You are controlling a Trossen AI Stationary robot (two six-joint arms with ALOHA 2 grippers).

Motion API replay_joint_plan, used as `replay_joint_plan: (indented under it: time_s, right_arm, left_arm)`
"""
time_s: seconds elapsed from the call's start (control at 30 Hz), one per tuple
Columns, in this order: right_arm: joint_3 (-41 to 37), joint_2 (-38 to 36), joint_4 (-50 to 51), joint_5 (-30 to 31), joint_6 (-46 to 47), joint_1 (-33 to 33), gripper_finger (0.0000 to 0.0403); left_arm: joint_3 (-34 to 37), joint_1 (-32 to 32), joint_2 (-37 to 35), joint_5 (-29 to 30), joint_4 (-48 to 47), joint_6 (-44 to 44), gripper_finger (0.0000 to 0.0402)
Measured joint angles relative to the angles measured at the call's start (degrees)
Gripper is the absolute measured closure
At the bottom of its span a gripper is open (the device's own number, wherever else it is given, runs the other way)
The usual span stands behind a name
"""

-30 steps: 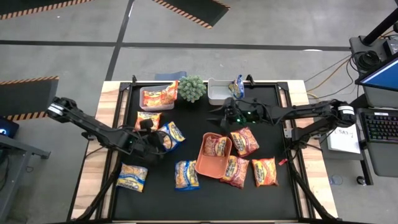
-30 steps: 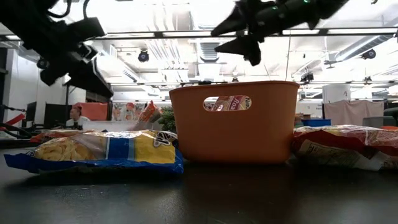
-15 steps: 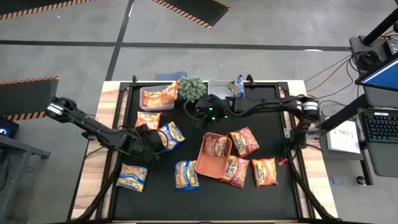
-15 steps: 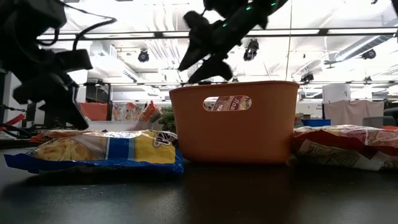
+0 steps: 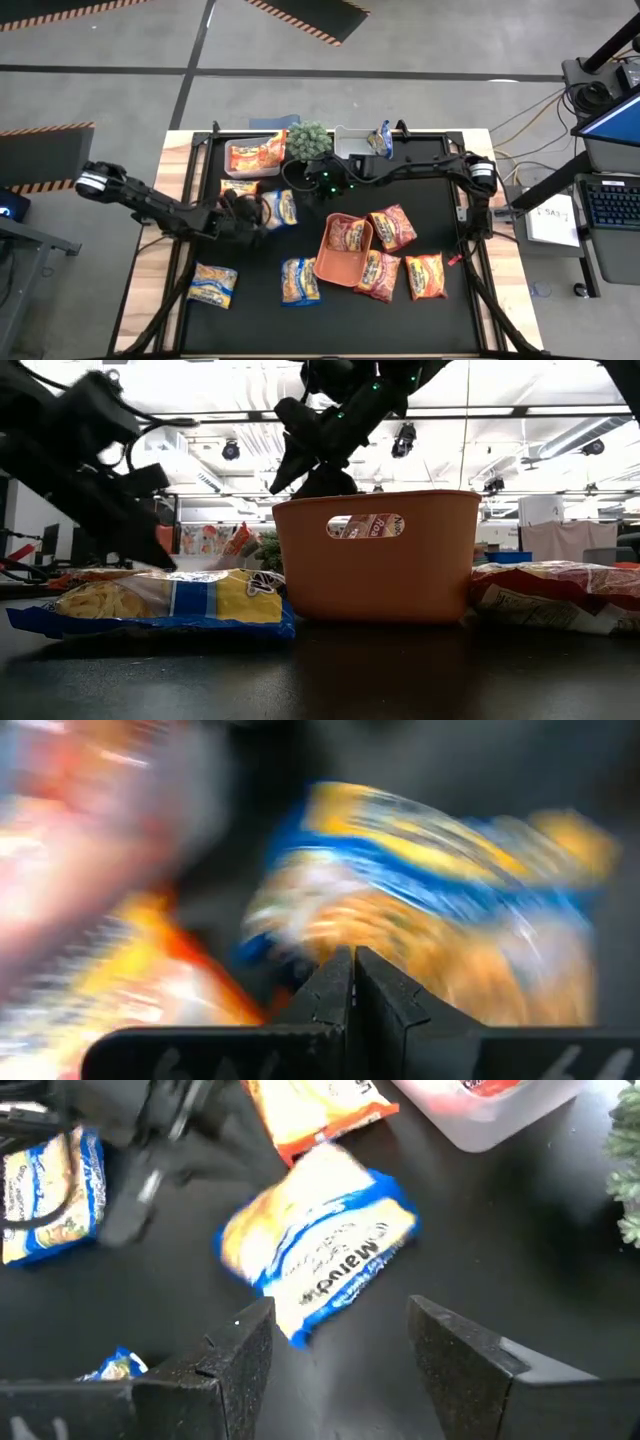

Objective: Sort Maruchan noodles
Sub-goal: Put the blue noodle pack into the gray bin

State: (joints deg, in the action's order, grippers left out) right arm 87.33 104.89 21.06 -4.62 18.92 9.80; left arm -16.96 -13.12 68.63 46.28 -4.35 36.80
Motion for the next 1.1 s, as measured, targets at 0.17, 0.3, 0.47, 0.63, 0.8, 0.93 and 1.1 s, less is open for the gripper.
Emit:
replay_joint_plan:
  time_s: [0.17,0.3,0.47,0.63,0.8,0.93,1.1]
  right_arm:
    - [-0.03,0.29,-0.27,0.13,0.59,0.07,0.0188]
    - [-0.03,2.84,-2.17,0.26,0.63,0.46,0.0188]
    - [-0.07,5.80,-5.62,0.13,1.77,1.95,0.0188]
    - [-0.09,8.23,-8.96,0.11,4.07,4.05,0.0188]
    - [-0.09,9.74,-12.65,0.05,4.57,5.57,0.0188]
    - [0.10,10.71,-13.80,-0.07,4.66,6.01,0.0188]
    - [0.17,11.93,-15.99,-0.05,4.61,6.12,0.0188]
  left_arm:
    - [-3.49,1.02,-0.91,-2.48,-0.99,-9.43,0.0401]
    - [-5.63,0.65,-1.94,-10.05,-1.67,-13.49,0.0401]
    - [-5.76,-0.22,-2.27,-14.84,-2.12,-14.44,0.0401]
    - [-4.58,-0.14,-1.58,-14.08,-2.12,-13.38,0.0401]
    - [-2.74,-0.14,-0.80,-13.99,-1.69,-11.06,0.0401]
    - [-0.91,-0.14,0.53,-13.79,-0.56,-8.46,0.0401]
    - [-0.50,-0.07,3.74,-12.70,1.39,-6.67,0.0401]
